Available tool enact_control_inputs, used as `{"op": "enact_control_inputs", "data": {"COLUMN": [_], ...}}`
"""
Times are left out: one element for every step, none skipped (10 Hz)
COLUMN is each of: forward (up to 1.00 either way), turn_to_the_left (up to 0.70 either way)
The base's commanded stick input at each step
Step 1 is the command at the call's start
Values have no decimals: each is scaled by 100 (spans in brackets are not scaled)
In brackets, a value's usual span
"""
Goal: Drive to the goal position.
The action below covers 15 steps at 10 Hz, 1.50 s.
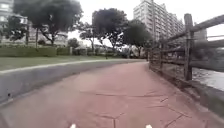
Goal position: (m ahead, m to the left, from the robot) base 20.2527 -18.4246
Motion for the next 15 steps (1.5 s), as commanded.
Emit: {"op": "enact_control_inputs", "data": {"forward": [100,100,100,100,100,100,100,100,100,100,100,100,100,100,100], "turn_to_the_left": [0,0,0,0,0,-21,-40,-40,-40,-40,-40,-40,-34,0,0]}}
